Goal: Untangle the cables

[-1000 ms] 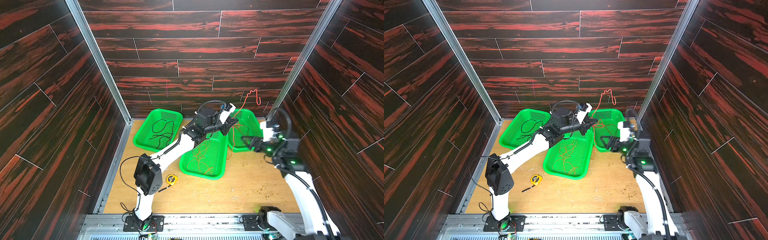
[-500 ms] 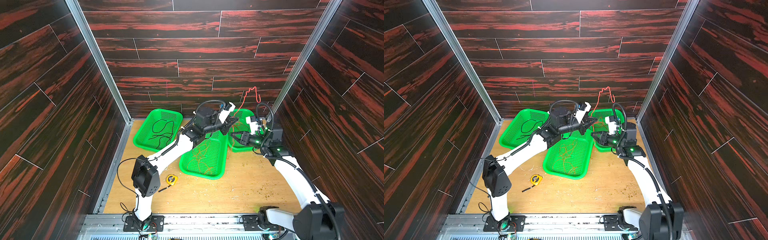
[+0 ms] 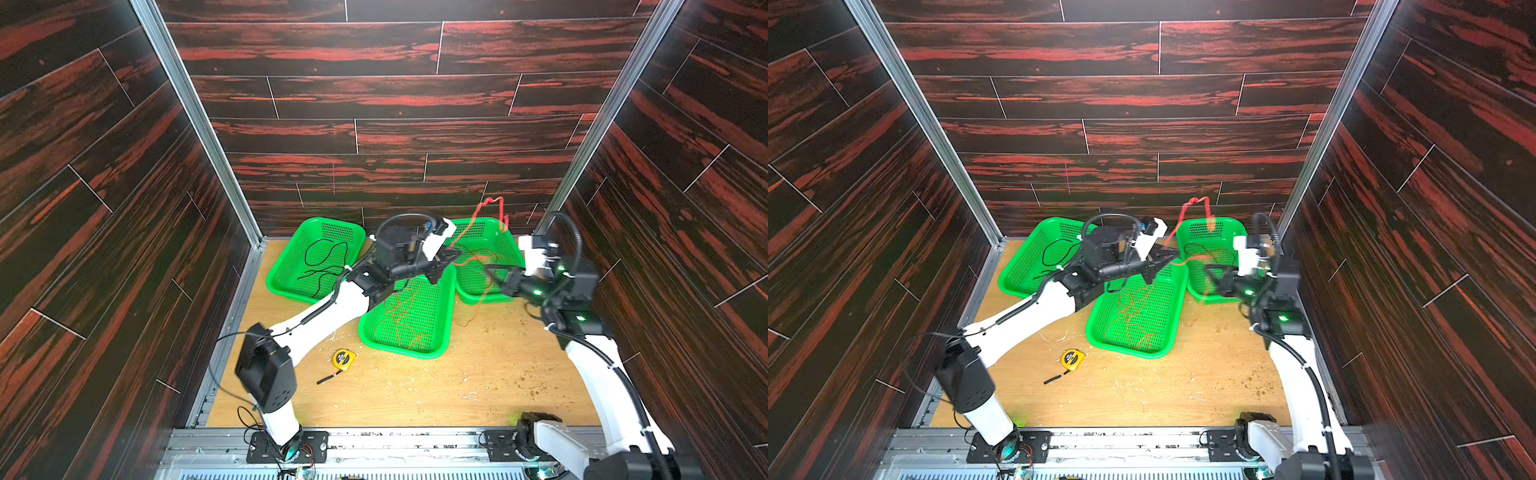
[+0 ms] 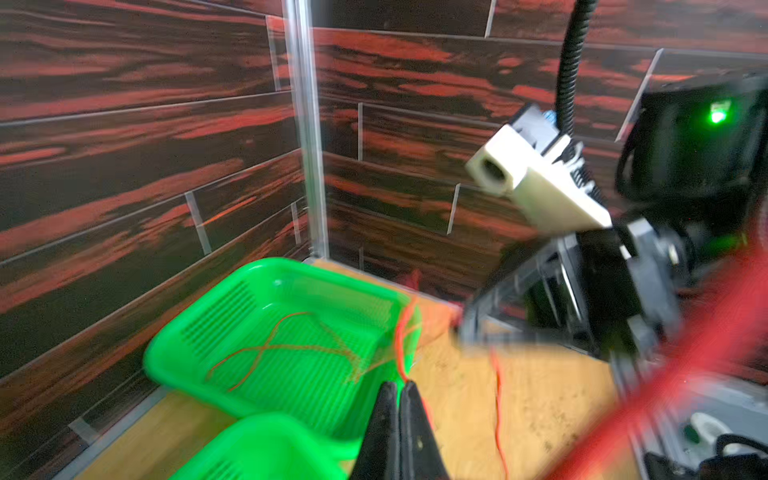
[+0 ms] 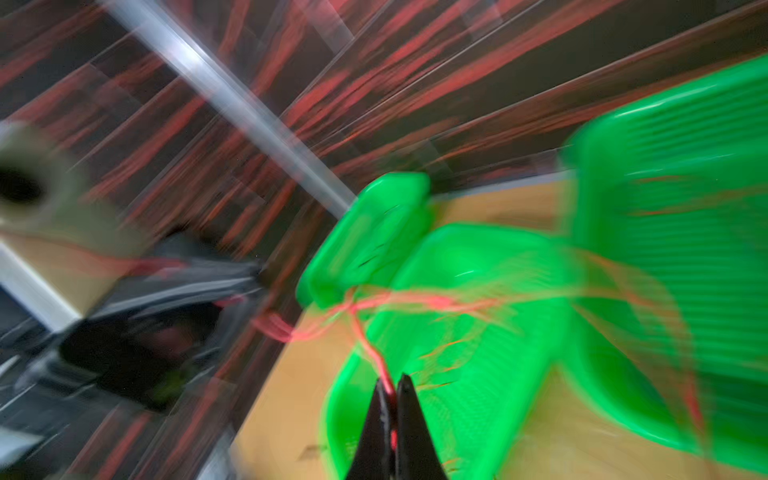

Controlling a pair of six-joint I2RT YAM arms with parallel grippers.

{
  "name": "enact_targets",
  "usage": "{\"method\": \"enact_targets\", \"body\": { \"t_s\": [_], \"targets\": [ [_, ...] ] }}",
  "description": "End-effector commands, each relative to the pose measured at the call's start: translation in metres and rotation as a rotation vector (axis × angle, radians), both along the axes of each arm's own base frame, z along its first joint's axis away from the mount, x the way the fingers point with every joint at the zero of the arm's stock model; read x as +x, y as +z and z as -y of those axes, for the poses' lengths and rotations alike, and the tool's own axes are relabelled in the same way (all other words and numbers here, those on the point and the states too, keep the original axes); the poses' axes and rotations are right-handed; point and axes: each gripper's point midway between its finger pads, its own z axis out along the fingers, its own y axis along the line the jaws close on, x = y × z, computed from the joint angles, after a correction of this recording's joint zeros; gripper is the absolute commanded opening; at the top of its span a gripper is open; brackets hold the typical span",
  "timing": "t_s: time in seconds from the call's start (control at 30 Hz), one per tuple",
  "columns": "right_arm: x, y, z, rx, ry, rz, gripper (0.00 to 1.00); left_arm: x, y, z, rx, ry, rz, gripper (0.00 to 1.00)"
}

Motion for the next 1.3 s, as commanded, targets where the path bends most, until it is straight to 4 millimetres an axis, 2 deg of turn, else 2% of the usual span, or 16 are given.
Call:
{"method": "enact_targets", "body": {
  "t_s": [0.0, 0.17, 0.3, 0.37, 0.57, 0.63, 0.73, 0.8, 0.9, 0.97, 1.03, 1.13, 1.17, 1.2, 1.23, 1.27],
  "targets": [
    [0.008, -0.020, 0.056, -0.005, -0.220, -0.070, 0.00, 0.019, 0.049, -0.061, -0.045, 0.160, 0.101, 0.00],
    [0.006, -0.030, 0.097, 0.013, -0.313, -0.092, 0.00, 0.028, 0.045, -0.095, -0.037, 0.234, 0.093, 0.00],
    [0.011, -0.030, 0.093, -0.002, -0.235, -0.095, 0.00, 0.021, 0.044, -0.093, -0.038, 0.186, 0.078, 0.00],
    [0.014, -0.017, 0.091, -0.013, -0.213, -0.057, 0.00, 0.018, 0.046, -0.088, -0.057, 0.155, 0.071, 0.00],
    [0.027, 0.062, 0.083, -0.075, -0.165, 0.144, 0.00, 0.010, 0.047, -0.071, -0.070, 0.087, 0.055, 0.00],
    [0.042, 0.081, 0.080, -0.100, -0.155, 0.190, 0.00, 0.008, 0.042, -0.063, -0.066, 0.063, 0.041, 0.00],
    [0.077, 0.088, 0.073, -0.159, -0.144, 0.213, 0.00, 0.005, 0.036, -0.050, -0.062, 0.034, 0.019, 0.00],
    [0.104, 0.080, 0.066, -0.205, -0.135, 0.220, 0.00, 0.001, 0.030, -0.040, -0.057, 0.011, 0.005, 0.00],
    [0.145, 0.056, 0.062, -0.268, -0.141, 0.221, 0.00, -0.003, 0.023, -0.026, -0.048, -0.013, -0.013, 0.00],
    [0.171, 0.030, 0.065, -0.280, -0.152, 0.176, 0.00, -0.004, 0.021, -0.019, -0.047, -0.027, -0.027, 0.00],
    [0.195, -0.009, 0.069, -0.293, -0.164, 0.105, 0.00, -0.003, 0.020, -0.012, -0.052, -0.036, -0.036, 0.00],
    [0.215, -0.063, 0.065, -0.299, -0.131, -0.010, 0.01, 0.004, 0.019, -0.003, -0.050, -0.041, -0.049, 0.00],
    [0.217, -0.076, 0.063, -0.311, -0.119, -0.040, 0.05, 0.007, 0.019, 0.000, -0.052, -0.042, -0.050, 0.00],
    [0.218, -0.085, 0.060, -0.318, -0.112, -0.062, 0.18, 0.009, 0.022, 0.002, -0.057, -0.037, -0.046, 0.00],
    [0.216, -0.090, 0.059, -0.318, -0.108, -0.073, 0.30, 0.016, 0.012, 0.009, -0.048, -0.034, -0.063, 0.00],
    [0.215, -0.092, 0.061, -0.318, -0.119, -0.082, 0.37, 0.021, 0.010, 0.012, -0.048, -0.031, -0.067, 0.00]
  ]
}}
